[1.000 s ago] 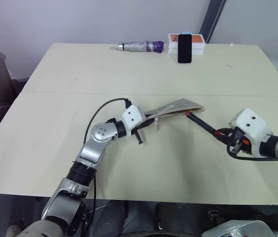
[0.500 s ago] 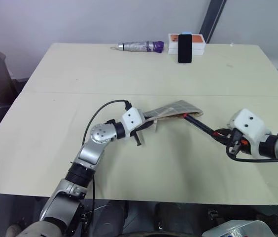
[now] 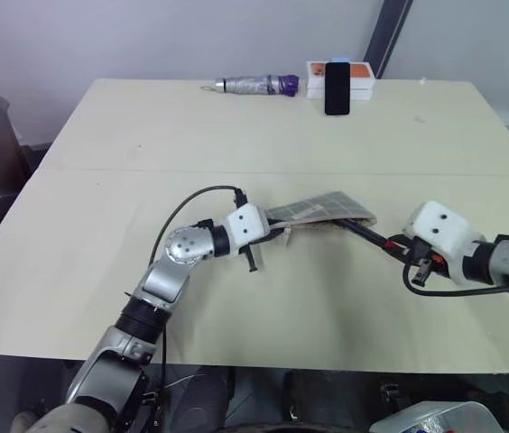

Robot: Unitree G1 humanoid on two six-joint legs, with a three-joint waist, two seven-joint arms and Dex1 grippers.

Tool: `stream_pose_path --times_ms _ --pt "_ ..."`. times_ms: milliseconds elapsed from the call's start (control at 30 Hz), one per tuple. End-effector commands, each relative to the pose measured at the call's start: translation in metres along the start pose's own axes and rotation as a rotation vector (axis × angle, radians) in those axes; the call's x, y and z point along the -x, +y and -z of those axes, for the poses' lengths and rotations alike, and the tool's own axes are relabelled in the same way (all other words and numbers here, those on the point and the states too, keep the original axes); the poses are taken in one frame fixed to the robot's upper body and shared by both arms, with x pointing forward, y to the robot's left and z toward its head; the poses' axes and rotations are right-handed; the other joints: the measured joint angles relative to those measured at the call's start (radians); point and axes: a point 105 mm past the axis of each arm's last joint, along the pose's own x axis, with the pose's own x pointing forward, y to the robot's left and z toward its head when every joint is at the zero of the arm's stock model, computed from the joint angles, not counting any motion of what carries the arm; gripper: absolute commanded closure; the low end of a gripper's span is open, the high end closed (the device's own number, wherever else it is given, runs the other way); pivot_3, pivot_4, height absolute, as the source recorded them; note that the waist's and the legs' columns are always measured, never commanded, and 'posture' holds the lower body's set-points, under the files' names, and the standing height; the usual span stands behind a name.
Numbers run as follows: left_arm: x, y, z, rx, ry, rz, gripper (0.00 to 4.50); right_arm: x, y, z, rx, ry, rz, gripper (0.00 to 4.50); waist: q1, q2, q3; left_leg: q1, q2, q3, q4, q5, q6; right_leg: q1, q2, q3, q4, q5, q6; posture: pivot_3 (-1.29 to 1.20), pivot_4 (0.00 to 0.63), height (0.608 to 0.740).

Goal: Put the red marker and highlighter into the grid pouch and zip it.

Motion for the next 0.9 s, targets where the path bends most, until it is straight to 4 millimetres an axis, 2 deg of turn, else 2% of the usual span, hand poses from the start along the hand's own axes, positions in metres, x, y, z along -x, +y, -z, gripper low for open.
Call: stream_pose_path --times_ms 33,133,300,467,533,567,767,900 --pt "-0.004 -0.011 -0.017 -0.086 -0.05 0.067 4.5 -0.004 0.003 -0.019 0.125 -0.034 -0.018 4.21 -0.001 0.0 0.0 0.0 0.0 0.0 0.0 0.0 0.0 0.0 0.0 0.0 0.0 0.0 0.0 0.0 0.15 0.74" --pt "-0.004 -0.018 -0.017 -0.11 -0.044 0.106 4.5 -0.01 0.006 -0.029 0.189 -0.046 -0.039 4.21 -0.002 0.0 0.0 0.0 0.0 0.0 0.0 0.0 0.0 0.0 0.0 0.0 0.0 0.0 0.0 0.0 0.15 0.74" --pt "-0.003 -0.018 -0.015 -0.113 -0.037 0.11 4.5 -0.013 0.005 -0.038 0.22 -0.067 -0.058 4.21 -0.001 0.0 0.0 0.0 0.0 0.0 0.0 0.0 0.0 0.0 0.0 0.0 0.0 0.0 0.0 0.0 0.15 0.74" --pt "-0.002 -0.017 -0.015 -0.094 -0.034 0.094 4.5 -0.009 -0.001 -0.046 0.222 -0.097 -0.037 1.8 0.0 0.0 0.0 0.0 0.0 0.0 0.0 0.0 0.0 0.0 0.0 0.0 0.0 0.0 0.0 0.0 0.15 0.74" --pt "-0.001 -0.012 -0.015 -0.054 -0.037 0.064 4.5 -0.004 -0.006 -0.051 0.2 -0.13 -0.012 0.73 0.0 0.0 0.0 0.0 0.0 0.0 0.0 0.0 0.0 0.0 0.0 0.0 0.0 0.0 0.0 0.0 0.15 0.74" --pt "-0.001 -0.009 -0.015 -0.016 -0.041 0.038 4.5 0.0 -0.007 -0.055 0.186 -0.158 -0.01 0.34 0.0 0.0 0.0 0.0 0.0 0.0 0.0 0.0 0.0 0.0 0.0 0.0 0.0 0.0 0.0 0.0 0.15 0.74" --pt "-0.001 0.031 -0.022 0.28 -0.1 -0.191 4.5 0.022 -0.014 -0.083 0.043 -0.358 -0.008 0.34 -0.001 0.0 0.0 0.0 0.0 -0.001 0.0 0.0 0.0 0.0 0.0 0.0 0.0 0.0 0.0 0.0 0.15 0.74" --pt "-0.004 0.049 -0.03 0.432 -0.153 -0.292 4.5 0.023 -0.002 -0.101 -0.042 -0.466 -0.067 0.34 -0.001 0.0 0.0 0.0 0.0 -0.001 0.0 0.0 0.0 0.0 0.0 -0.001 0.0 0.0 0.0 0.0 0.15 0.74"
